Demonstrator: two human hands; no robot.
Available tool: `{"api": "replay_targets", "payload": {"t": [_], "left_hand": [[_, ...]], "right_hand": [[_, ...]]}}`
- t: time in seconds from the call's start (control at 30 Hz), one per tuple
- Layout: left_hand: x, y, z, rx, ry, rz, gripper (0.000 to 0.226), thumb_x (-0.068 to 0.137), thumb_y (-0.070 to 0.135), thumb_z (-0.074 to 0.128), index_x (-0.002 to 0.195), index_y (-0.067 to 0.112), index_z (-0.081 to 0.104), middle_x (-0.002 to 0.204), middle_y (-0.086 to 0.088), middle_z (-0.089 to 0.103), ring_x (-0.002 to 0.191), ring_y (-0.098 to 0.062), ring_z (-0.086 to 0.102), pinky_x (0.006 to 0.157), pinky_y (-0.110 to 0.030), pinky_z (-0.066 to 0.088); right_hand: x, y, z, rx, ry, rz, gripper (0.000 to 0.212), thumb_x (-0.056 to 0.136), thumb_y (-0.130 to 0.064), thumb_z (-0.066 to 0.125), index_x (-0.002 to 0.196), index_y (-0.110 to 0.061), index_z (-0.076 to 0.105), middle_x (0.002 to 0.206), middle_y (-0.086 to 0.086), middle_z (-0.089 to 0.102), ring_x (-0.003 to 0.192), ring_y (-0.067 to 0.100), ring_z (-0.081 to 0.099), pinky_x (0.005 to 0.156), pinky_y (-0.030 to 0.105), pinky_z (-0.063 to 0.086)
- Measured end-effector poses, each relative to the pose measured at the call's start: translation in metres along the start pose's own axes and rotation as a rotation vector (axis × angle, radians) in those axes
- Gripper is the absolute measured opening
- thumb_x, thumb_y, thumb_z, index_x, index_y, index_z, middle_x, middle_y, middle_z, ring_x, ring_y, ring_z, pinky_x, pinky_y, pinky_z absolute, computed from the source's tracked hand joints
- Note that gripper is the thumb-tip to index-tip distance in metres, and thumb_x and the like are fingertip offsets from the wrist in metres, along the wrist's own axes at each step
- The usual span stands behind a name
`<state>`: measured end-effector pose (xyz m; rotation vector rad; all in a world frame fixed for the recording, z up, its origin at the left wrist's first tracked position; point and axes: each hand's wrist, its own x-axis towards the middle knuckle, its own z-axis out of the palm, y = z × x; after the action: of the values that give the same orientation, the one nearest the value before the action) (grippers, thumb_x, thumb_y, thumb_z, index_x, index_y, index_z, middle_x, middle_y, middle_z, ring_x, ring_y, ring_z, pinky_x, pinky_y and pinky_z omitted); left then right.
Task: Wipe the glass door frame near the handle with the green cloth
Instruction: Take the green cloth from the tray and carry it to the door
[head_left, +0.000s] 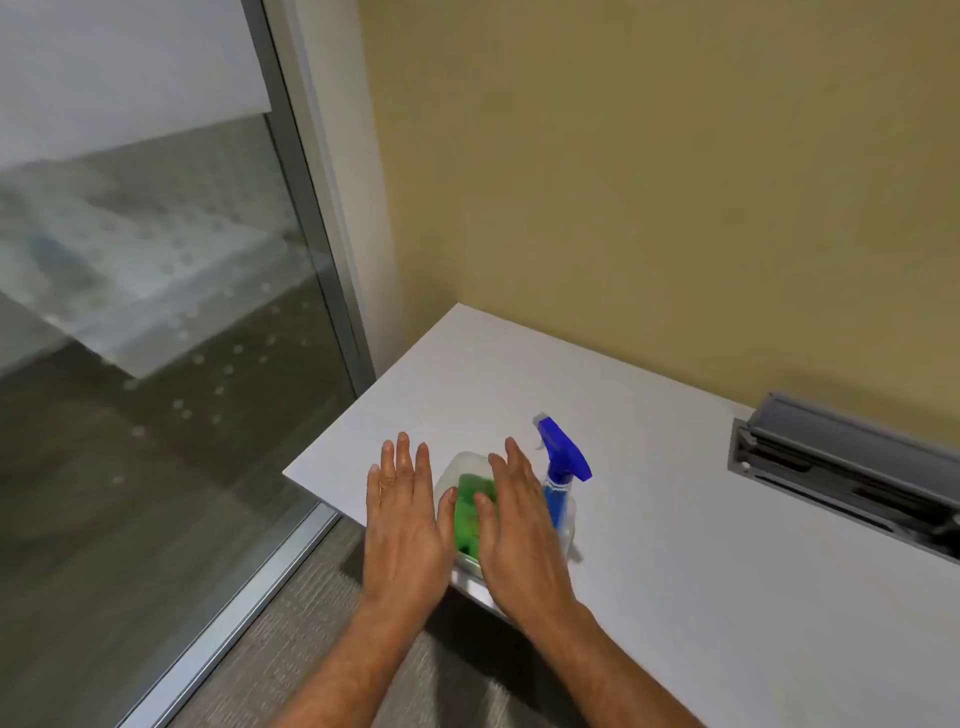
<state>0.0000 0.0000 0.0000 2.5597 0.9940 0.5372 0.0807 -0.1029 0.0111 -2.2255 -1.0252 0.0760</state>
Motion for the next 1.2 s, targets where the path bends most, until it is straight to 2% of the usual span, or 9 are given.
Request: {"api": "replay_targets", "payload": {"t": [0.13, 0.3, 0.53, 0.67, 0.8, 0.87, 0.93, 1.07, 1.2], "left_hand": [[0.0, -0.014, 0.022, 0.061, -0.119, 0.041, 0.06, 0.111, 0.038, 0.026, 0.164, 0.011, 0.016, 0.174, -0.009, 0.002, 0.155, -0.014, -0.016, 0.128, -0.035, -0.01], [0.003, -0.022, 0.04, 0.088, -0.195, 0.048, 0.06, 0.112, 0.036, 0.021, 0.165, 0.011, 0.008, 0.175, -0.01, -0.005, 0.152, -0.014, -0.023, 0.127, -0.034, -0.015], [0.002, -0.026, 0.045, 0.09, -0.222, 0.033, 0.062, 0.111, 0.04, 0.019, 0.165, 0.015, 0.002, 0.174, -0.006, -0.01, 0.152, -0.013, -0.026, 0.127, -0.031, -0.016], [0.002, -0.032, 0.046, 0.066, -0.234, 0.034, 0.063, 0.11, 0.041, 0.018, 0.165, 0.014, 0.002, 0.174, -0.006, -0.011, 0.152, -0.014, -0.026, 0.128, -0.032, -0.016], [0.0, -0.038, 0.052, -0.018, -0.202, 0.034, 0.062, 0.11, 0.038, 0.027, 0.165, 0.013, 0.011, 0.174, -0.006, -0.003, 0.156, -0.014, -0.019, 0.128, -0.033, -0.011], [-0.001, -0.041, 0.055, -0.043, -0.195, 0.029, 0.063, 0.11, 0.038, 0.032, 0.165, 0.014, 0.012, 0.174, -0.004, -0.003, 0.157, -0.013, -0.017, 0.129, -0.032, -0.01], [-0.003, -0.045, 0.058, -0.054, -0.205, 0.021, 0.064, 0.11, 0.04, 0.03, 0.165, 0.018, 0.005, 0.173, 0.001, -0.01, 0.156, -0.011, -0.021, 0.127, -0.03, -0.013], [-0.01, -0.053, 0.061, -0.064, -0.21, 0.016, 0.063, 0.11, 0.041, 0.03, 0.157, 0.024, -0.009, 0.168, 0.005, -0.017, 0.152, -0.007, -0.028, 0.124, -0.027, -0.017], [-0.015, -0.058, 0.058, -0.057, -0.219, 0.005, 0.062, 0.11, 0.043, 0.028, 0.154, 0.024, -0.012, 0.166, 0.006, -0.019, 0.151, -0.008, -0.03, 0.123, -0.026, -0.019]], "right_hand": [[0.0, 0.024, 0.046, 0.153, -0.187, 0.334, 0.061, 0.107, -0.024, 0.039, 0.161, -0.019, 0.011, 0.172, 0.003, 0.006, 0.158, 0.02, 0.007, 0.128, 0.04, 0.015], [0.019, 0.047, 0.088, 0.07, -0.263, 0.458, 0.077, 0.102, -0.025, 0.048, 0.161, -0.011, 0.0, 0.171, 0.011, -0.003, 0.158, 0.026, -0.001, 0.128, 0.043, 0.008], [0.042, 0.067, 0.117, 0.063, -0.271, 0.657, 0.087, 0.1, -0.024, 0.054, 0.16, -0.011, -0.006, 0.17, 0.015, -0.001, 0.156, 0.034, 0.006, 0.126, 0.048, 0.02], [0.047, 0.071, 0.128, 0.082, -0.226, 0.721, 0.091, 0.096, -0.022, 0.061, 0.159, -0.012, -0.004, 0.165, 0.019, 0.015, 0.151, 0.038, 0.023, 0.119, 0.052, 0.035], [0.052, 0.074, 0.128, 0.069, -0.168, 0.731, 0.091, 0.09, -0.017, 0.069, 0.156, -0.012, 0.007, 0.153, 0.02, 0.039, 0.139, 0.036, 0.044, 0.111, 0.049, 0.047], [0.054, 0.074, 0.128, 0.052, -0.145, 0.732, 0.084, 0.092, -0.02, 0.067, 0.155, -0.01, 0.012, 0.149, 0.019, 0.045, 0.135, 0.035, 0.05, 0.107, 0.047, 0.051], [0.054, 0.072, 0.13, 0.044, -0.101, 0.745, 0.076, 0.096, -0.027, 0.061, 0.153, -0.008, 0.014, 0.147, 0.02, 0.048, 0.131, 0.033, 0.053, 0.105, 0.044, 0.053], [0.059, 0.072, 0.133, 0.127, -0.04, 0.866, 0.087, 0.095, -0.032, 0.061, 0.156, 0.0, 0.007, 0.151, 0.022, 0.044, 0.133, 0.036, 0.052, 0.106, 0.044, 0.052], [0.063, 0.075, 0.13, 0.175, -0.015, 1.01, 0.084, 0.091, -0.043, 0.066, 0.149, 0.0, 0.023, 0.131, 0.017, 0.063, 0.117, 0.033, 0.064, 0.097, 0.043, 0.057]]}}
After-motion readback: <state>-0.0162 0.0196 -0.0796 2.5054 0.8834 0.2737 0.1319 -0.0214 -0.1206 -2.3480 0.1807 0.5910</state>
